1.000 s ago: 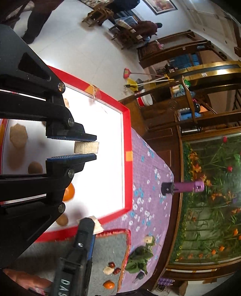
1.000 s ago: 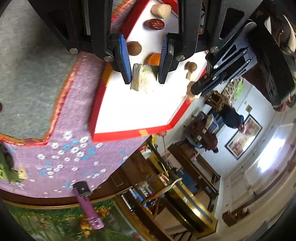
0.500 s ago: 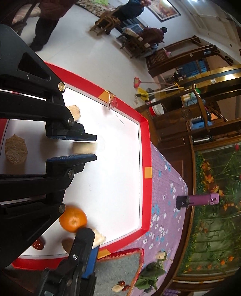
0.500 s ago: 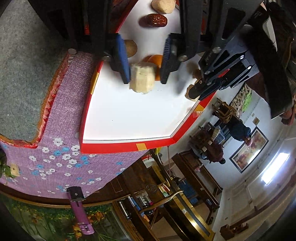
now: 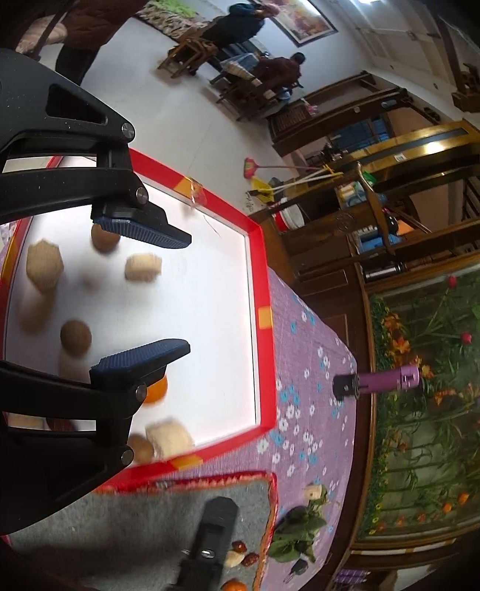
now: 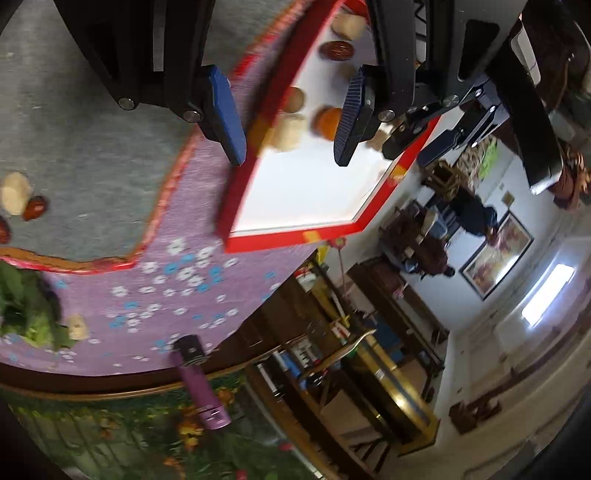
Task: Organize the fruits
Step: 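Grasp a round cream slice with the left tool while the right grasps an orange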
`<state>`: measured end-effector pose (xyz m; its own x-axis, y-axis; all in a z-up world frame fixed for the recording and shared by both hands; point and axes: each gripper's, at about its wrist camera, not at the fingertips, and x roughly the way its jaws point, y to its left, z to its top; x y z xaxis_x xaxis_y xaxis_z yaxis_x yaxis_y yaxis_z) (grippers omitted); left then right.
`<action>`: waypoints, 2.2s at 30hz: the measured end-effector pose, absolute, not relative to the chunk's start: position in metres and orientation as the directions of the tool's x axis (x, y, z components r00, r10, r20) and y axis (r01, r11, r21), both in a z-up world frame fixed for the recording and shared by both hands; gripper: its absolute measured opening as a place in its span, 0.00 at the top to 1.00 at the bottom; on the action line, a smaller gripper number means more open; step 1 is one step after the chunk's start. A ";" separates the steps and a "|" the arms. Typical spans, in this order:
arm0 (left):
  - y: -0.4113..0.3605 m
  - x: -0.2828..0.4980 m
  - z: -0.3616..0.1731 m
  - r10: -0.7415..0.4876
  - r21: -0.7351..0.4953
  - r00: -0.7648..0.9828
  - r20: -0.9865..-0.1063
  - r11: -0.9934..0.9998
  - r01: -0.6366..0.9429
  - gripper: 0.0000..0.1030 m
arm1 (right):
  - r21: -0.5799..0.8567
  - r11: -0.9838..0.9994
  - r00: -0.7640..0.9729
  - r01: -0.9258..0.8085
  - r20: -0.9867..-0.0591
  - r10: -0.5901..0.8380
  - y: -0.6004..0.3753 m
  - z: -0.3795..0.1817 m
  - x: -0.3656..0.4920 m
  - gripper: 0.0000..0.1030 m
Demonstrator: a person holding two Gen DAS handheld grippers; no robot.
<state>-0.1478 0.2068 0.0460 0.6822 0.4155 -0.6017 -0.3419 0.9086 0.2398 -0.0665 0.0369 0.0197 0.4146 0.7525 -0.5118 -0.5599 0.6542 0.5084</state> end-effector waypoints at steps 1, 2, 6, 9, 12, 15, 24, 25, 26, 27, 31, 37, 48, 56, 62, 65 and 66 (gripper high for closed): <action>0.202 -0.147 0.047 0.412 0.244 0.686 -0.599 0.910 -0.334 0.50 | 0.511 0.658 0.423 -0.553 -0.508 0.750 0.030 0.021 -0.069 0.54; 0.196 -0.146 0.049 0.409 0.249 0.690 -0.597 0.912 -0.326 0.50 | 0.518 0.663 0.436 -0.541 -0.502 0.747 0.020 0.022 -0.068 0.54; 0.172 -0.139 0.052 0.389 0.266 0.699 -0.600 0.921 -0.284 0.50 | 0.533 0.682 0.486 -0.500 -0.479 0.731 -0.022 0.031 -0.063 0.53; 0.146 -0.133 0.052 0.337 0.268 0.713 -0.615 0.940 -0.213 0.50 | 0.556 0.703 0.540 -0.444 -0.460 0.705 -0.073 0.036 -0.054 0.53; 0.118 -0.125 0.049 0.271 0.258 0.722 -0.636 0.957 -0.131 0.50 | 0.574 0.735 0.607 -0.360 -0.454 0.652 -0.134 0.037 -0.041 0.53; 0.093 -0.116 0.045 0.201 0.235 0.717 -0.668 0.970 -0.053 0.50 | 0.599 0.757 0.644 -0.262 -0.475 0.599 -0.187 0.035 -0.031 0.53; 0.033 -0.078 0.047 0.007 0.148 0.690 -0.724 0.978 0.146 0.50 | 0.654 0.748 0.574 -0.116 -0.570 0.588 -0.241 0.012 0.002 0.53; 0.030 -0.073 0.046 -0.004 0.141 0.683 -0.730 0.977 0.157 0.50 | 0.650 0.752 0.557 -0.110 -0.586 0.588 -0.234 0.011 0.008 0.53; 0.025 -0.068 0.045 -0.009 0.139 0.675 -0.737 0.977 0.164 0.50 | 0.641 0.760 0.543 -0.107 -0.603 0.585 -0.228 0.010 0.012 0.53; 0.019 -0.061 0.042 -0.017 0.136 0.663 -0.748 0.975 0.177 0.50 | 0.630 0.769 0.535 -0.106 -0.616 0.578 -0.224 0.008 0.017 0.53; -0.001 -0.042 0.031 -0.040 0.114 0.623 -0.781 0.972 0.206 0.50 | 0.540 0.831 0.527 -0.133 -0.672 0.521 -0.207 0.001 0.024 0.53; -0.027 -0.019 0.018 -0.072 0.080 0.585 -0.808 0.970 0.230 0.51 | 0.477 0.863 0.497 -0.167 -0.715 0.492 -0.194 -0.014 0.026 0.54; -0.042 0.019 -0.004 -0.082 0.029 0.544 -0.835 0.981 0.192 0.51 | 0.506 0.851 0.489 -0.137 -0.713 0.503 -0.204 -0.020 0.031 0.66; -0.045 0.019 -0.004 -0.095 0.030 0.586 -0.805 0.979 0.201 0.71 | 0.440 0.881 0.506 -0.175 -0.727 0.464 -0.195 -0.016 0.027 0.67; -0.034 0.007 0.000 -0.090 0.019 0.602 -0.793 0.985 0.172 0.71 | 0.403 0.894 0.527 -0.195 -0.726 0.442 -0.191 -0.014 0.022 0.67; -0.025 -0.007 0.009 -0.060 0.042 0.633 -0.772 0.989 0.144 0.71 | 0.410 0.890 0.544 -0.199 -0.709 0.448 -0.193 -0.011 0.020 0.67; -0.021 -0.013 0.014 -0.047 0.054 0.648 -0.760 0.990 0.134 0.71 | 0.414 0.887 0.552 -0.205 -0.699 0.454 -0.193 -0.010 0.018 0.67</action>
